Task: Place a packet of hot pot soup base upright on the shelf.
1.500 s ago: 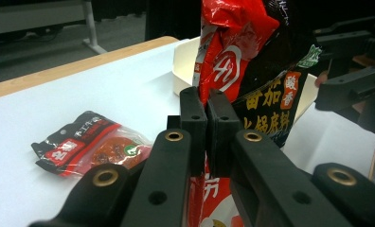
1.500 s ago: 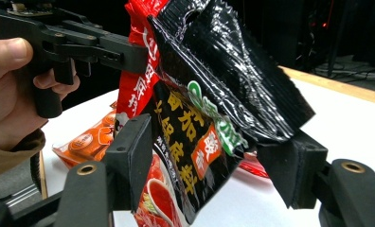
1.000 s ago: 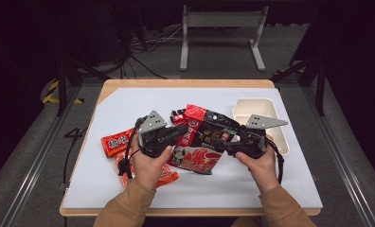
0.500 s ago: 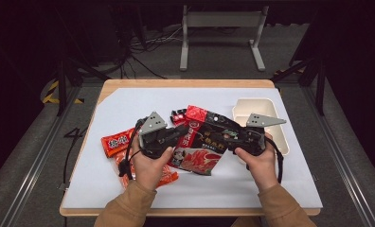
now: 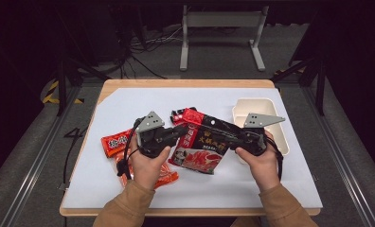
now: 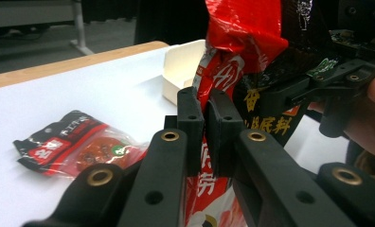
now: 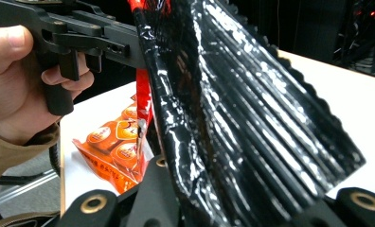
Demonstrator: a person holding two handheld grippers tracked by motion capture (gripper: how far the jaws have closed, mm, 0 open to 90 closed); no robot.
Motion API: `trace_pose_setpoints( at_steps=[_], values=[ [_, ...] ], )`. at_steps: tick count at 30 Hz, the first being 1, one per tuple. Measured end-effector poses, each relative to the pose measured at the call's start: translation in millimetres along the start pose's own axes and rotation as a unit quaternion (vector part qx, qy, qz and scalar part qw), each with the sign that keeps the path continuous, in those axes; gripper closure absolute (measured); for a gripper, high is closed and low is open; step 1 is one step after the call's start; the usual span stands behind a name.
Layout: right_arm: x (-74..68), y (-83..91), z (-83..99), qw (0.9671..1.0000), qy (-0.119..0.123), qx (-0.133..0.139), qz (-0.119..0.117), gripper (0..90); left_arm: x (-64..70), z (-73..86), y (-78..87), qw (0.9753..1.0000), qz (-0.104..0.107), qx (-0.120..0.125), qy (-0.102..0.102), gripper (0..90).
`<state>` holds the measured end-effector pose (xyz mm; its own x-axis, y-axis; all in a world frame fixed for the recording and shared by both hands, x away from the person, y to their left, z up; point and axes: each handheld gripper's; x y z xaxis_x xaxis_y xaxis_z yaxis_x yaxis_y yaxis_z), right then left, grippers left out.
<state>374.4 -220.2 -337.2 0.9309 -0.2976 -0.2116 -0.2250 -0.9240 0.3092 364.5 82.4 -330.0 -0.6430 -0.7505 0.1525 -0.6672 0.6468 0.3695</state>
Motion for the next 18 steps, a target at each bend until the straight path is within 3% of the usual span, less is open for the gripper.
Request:
trace_pose_setpoints(
  at_steps=[4,7,10,18],
  values=[
    [-3.3,4.3,-7.1,0.9999,0.011,-0.008,0.003,82.4,-1.4,-0.4,0.4,0.9999,0.010,0.001,0.002,82.4],
    [-4.3,6.3,-12.3,0.9996,0.021,-0.018,0.006,82.9,-2.0,-1.7,3.4,0.9999,0.008,0.006,-0.003,74.9],
    [-3.2,7.8,-16.3,0.9991,0.029,-0.029,0.012,83.4,-3.5,-2.2,5.7,0.9999,0.006,-0.001,-0.011,67.0],
    [-1.0,18.7,-33.8,0.9987,0.043,-0.025,0.010,83.4,-10.9,2.1,9.5,0.9995,-0.008,-0.023,-0.019,54.7]
  ],
)
Point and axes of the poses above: each handheld gripper's, and its own axes: y roughly backward along the jaws, z roughly out of its underside, x roughly to its right, and after that the axes turned 13 degrees about -z, right-handed
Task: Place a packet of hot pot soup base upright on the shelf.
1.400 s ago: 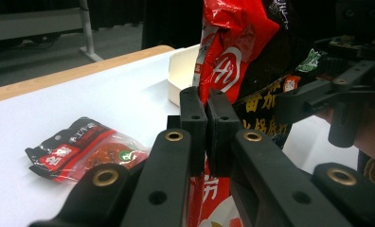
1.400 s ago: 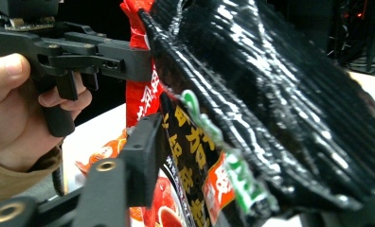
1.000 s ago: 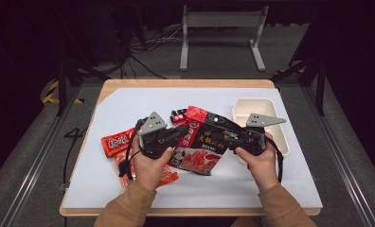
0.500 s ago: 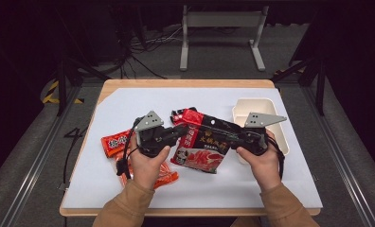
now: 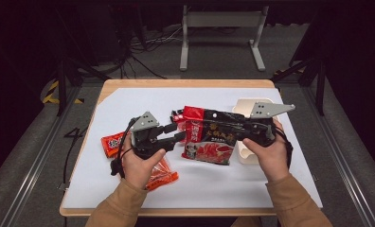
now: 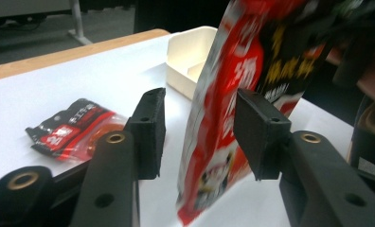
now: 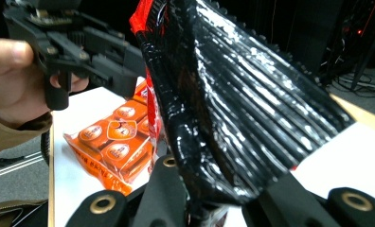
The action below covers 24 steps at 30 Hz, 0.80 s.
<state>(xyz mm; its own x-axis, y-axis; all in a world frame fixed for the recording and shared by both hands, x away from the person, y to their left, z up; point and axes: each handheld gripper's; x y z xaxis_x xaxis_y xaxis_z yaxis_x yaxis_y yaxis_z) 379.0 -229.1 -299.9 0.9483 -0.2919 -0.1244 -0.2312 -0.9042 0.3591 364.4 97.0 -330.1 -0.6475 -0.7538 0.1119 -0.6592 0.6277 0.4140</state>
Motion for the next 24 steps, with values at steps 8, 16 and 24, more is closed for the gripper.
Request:
trace_pose_setpoints(
  at_steps=[8,16,24],
  values=[
    [6.8,14.1,-23.8,0.9997,0.021,-0.008,0.012,83.2,-7.4,6.4,4.0,0.9996,-0.010,-0.026,-0.008,51.1],
    [14.7,29.7,-40.6,0.9990,0.034,-0.011,0.029,83.1,-16.3,13.0,7.9,0.9991,-0.015,-0.040,-0.008,48.7],
    [30.5,49.1,-51.9,0.9975,0.043,-0.014,0.054,83.1,-22.4,18.2,10.8,0.9985,-0.022,-0.050,-0.001,47.8]
  ],
)
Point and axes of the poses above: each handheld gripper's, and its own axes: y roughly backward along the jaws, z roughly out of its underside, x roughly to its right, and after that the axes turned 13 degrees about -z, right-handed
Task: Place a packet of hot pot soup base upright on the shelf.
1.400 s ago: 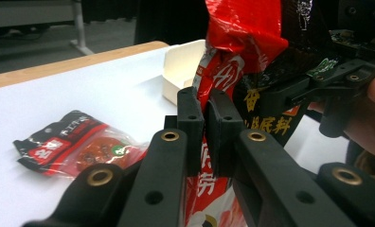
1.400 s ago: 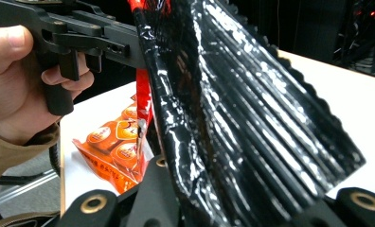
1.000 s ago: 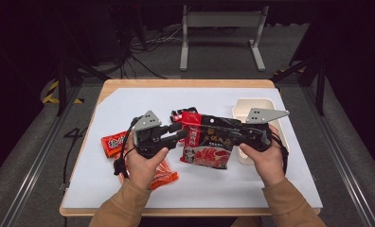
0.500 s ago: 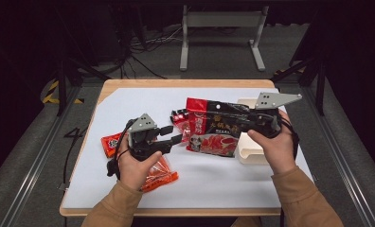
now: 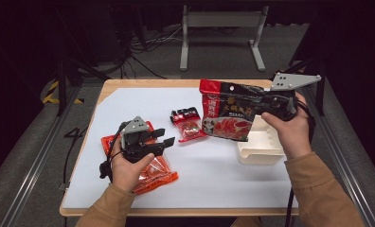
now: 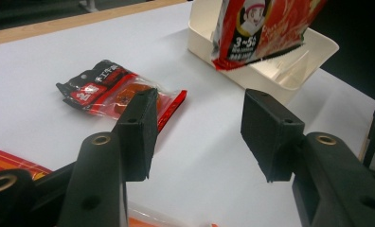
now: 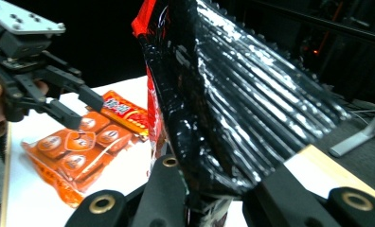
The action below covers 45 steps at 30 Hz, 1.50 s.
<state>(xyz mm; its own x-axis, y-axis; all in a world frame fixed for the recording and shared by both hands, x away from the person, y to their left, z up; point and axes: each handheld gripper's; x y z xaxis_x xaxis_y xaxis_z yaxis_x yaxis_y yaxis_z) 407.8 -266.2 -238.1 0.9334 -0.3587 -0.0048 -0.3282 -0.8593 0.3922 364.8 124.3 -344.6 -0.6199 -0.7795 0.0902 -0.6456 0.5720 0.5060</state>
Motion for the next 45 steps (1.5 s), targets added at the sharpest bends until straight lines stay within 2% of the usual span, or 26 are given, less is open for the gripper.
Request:
trace_pose_setpoints(
  at_steps=[11,21,27,35,38,40,41,45],
  values=[
    [25.8,14.6,-2.7,0.9998,-0.002,0.003,0.019,83.1,-8.2,5.2,1.0,0.9999,-0.008,-0.010,0.005,45.4],
    [47.9,19.3,-6.4,0.9989,0.018,-0.017,0.039,83.0,-11.7,7.0,0.4,0.9998,-0.010,-0.013,0.009,44.9],
    [63.8,24.2,-3.1,0.9985,0.026,-0.015,0.045,83.0,-11.9,7.6,0.1,0.9997,-0.009,-0.016,0.015,44.8],
    [79.4,31.2,0.3,0.9980,0.030,-0.013,0.055,83.0,-12.8,7.7,-0.7,0.9998,-0.009,-0.014,0.011,44.6],
    [87.8,32.8,3.0,0.9971,0.043,-0.020,0.060,83.0,-13.4,8.0,-1.2,0.9998,-0.010,-0.015,0.011,44.6],
    [89.2,33.1,3.7,0.9970,0.043,-0.021,0.060,83.0,-13.4,8.1,-1.3,0.9998,-0.010,-0.015,0.012,44.6],
    [93.8,33.8,6.0,0.9966,0.050,-0.024,0.062,82.9,-13.4,8.1,-1.3,0.9998,-0.010,-0.015,0.012,44.6],
    [103.4,36.5,12.1,0.9968,0.049,-0.020,0.060,82.9,-13.8,8.2,-0.6,0.9998,-0.009,-0.014,0.014,44.5]
  ],
)
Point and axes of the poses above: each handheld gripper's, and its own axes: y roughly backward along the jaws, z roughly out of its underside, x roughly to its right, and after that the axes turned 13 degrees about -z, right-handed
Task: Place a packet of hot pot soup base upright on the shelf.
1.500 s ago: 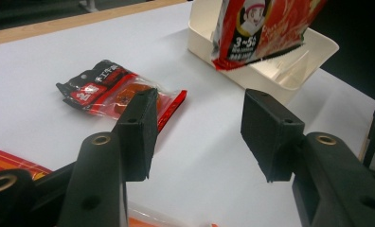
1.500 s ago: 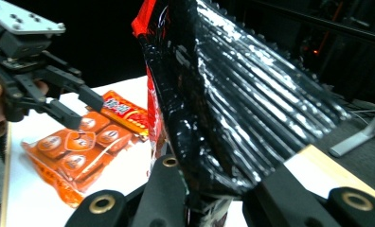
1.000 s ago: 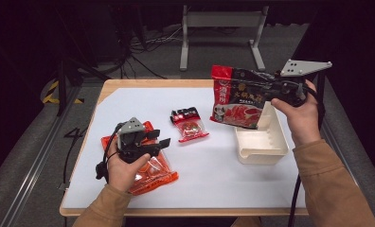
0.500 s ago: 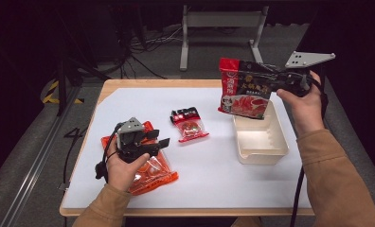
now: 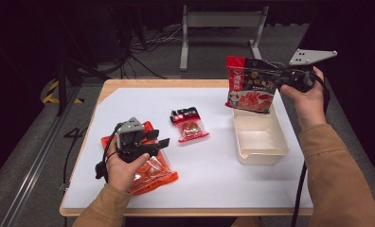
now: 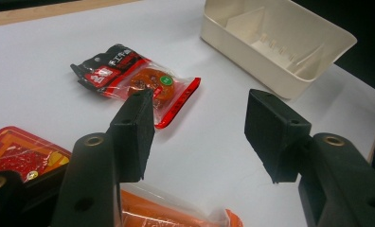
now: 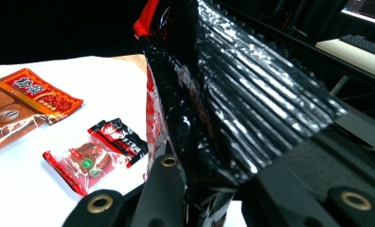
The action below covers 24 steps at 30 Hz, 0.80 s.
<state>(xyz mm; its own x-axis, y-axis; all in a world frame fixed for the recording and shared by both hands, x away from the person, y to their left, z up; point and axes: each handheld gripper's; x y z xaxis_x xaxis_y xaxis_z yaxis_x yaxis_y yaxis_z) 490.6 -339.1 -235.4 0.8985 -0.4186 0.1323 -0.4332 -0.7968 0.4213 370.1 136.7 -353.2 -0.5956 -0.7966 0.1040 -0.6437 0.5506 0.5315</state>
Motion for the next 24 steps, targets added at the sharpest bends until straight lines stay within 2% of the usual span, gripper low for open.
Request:
trace_pose_setpoints(
  at_steps=[12,24],
  values=[
    [15.1,5.3,10.5,0.9998,0.014,-0.008,-0.015,82.8,-3.4,5.0,5.5,0.9999,-0.013,-0.001,0.007,42.9],
    [25.1,0.2,28.7,0.9998,0.006,-0.017,-0.006,82.7,-5.5,8.1,7.5,0.9998,-0.016,-0.004,0.014,41.1]
  ],
)
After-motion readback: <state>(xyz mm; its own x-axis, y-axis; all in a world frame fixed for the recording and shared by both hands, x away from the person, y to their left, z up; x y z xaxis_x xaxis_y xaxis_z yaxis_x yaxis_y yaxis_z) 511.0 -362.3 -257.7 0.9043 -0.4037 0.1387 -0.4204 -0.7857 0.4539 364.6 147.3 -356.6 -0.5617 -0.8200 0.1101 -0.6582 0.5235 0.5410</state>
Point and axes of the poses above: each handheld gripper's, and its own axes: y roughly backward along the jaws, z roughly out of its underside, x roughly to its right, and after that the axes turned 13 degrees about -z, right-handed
